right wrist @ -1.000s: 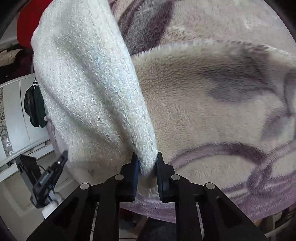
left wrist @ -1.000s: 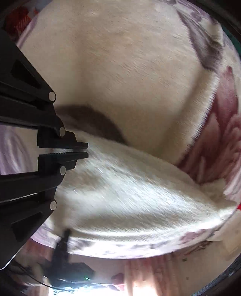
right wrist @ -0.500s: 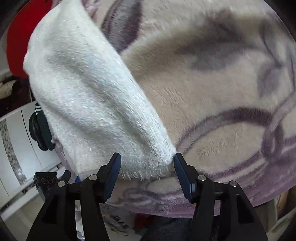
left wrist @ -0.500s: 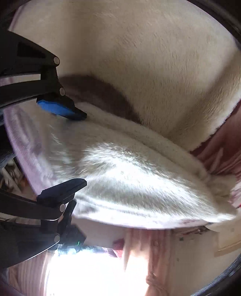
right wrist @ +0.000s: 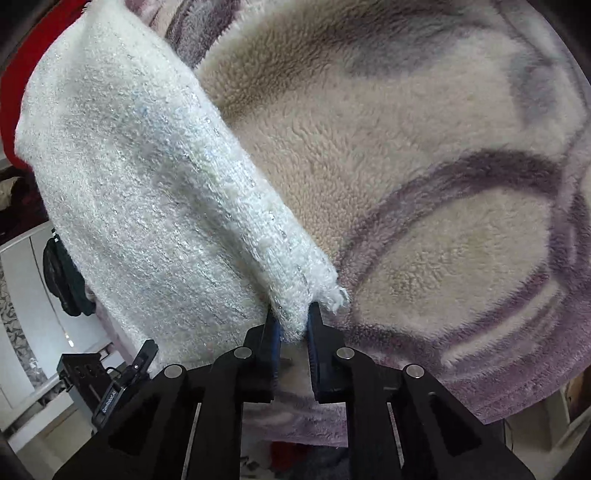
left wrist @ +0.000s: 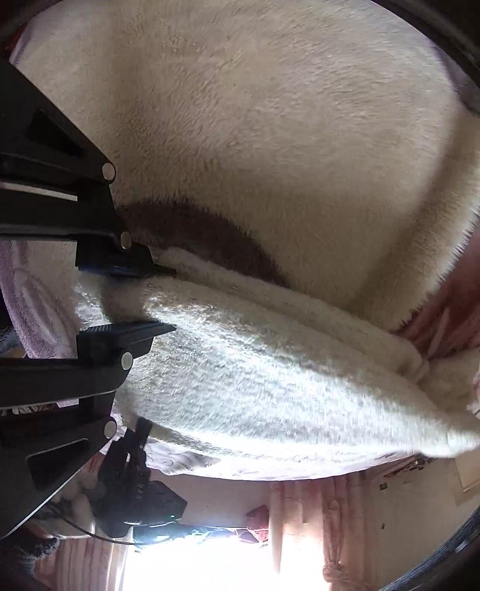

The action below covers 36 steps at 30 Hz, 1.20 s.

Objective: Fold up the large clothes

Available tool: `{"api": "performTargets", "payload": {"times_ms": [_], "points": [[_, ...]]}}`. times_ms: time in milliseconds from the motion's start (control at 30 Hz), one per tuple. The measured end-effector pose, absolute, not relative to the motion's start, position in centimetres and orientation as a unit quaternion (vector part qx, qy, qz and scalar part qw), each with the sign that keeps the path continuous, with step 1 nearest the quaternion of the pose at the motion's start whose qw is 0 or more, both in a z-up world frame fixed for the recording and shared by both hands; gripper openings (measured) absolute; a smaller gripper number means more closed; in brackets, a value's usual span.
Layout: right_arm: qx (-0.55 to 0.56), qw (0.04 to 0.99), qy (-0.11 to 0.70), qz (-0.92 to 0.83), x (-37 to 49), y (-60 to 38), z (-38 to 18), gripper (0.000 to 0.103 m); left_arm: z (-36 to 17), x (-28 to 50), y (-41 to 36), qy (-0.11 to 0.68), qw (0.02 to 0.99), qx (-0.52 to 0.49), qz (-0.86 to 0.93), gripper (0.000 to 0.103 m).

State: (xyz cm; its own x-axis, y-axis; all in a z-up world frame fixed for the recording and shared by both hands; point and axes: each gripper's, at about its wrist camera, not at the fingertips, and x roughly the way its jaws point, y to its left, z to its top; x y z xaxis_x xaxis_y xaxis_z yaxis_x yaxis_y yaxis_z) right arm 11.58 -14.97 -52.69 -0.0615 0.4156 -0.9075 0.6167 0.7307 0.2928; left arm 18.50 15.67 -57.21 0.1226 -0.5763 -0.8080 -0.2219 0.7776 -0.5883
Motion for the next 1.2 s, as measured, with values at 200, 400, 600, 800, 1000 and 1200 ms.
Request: {"api": "performTargets", "payload": {"times_ms": [200,400,600,800,1000,1200], "points": [[0.299,0.623,0.72,-0.066,14.1,-15.3,-46.1,0.037,-55.2,17.3,17.0,0.631,0.698,-0.309,-0.138,0.019],[0.232,0.697,0.677,0.044,27.8,-9.6,-39.5,0.036,-57.8,16.7,17.1,0.614,0.699,-0.353,-0.101,0.018],[0.11,0.7,0.697,0.11,45.7,1.5,-43.3,0.015,-58.4,15.1,18.6,0.571,0.708,-0.407,-0.089,0.019],[-0.058,0.629,0.77,0.085,51.2,8.4,-53.0,0.01,-60.2,13.8,20.1,0.521,0.699,-0.484,-0.069,0.019],[-0.111,0.64,0.758,0.067,52.1,11.7,-54.6,0.009,-61.1,13.1,21.2,0.491,0.687,-0.534,-0.042,0.019],[-0.112,0.676,0.723,0.092,54.8,13.5,-45.0,0.01,-61.0,12.0,21.0,0.492,0.684,-0.537,-0.04,0.019]]}}
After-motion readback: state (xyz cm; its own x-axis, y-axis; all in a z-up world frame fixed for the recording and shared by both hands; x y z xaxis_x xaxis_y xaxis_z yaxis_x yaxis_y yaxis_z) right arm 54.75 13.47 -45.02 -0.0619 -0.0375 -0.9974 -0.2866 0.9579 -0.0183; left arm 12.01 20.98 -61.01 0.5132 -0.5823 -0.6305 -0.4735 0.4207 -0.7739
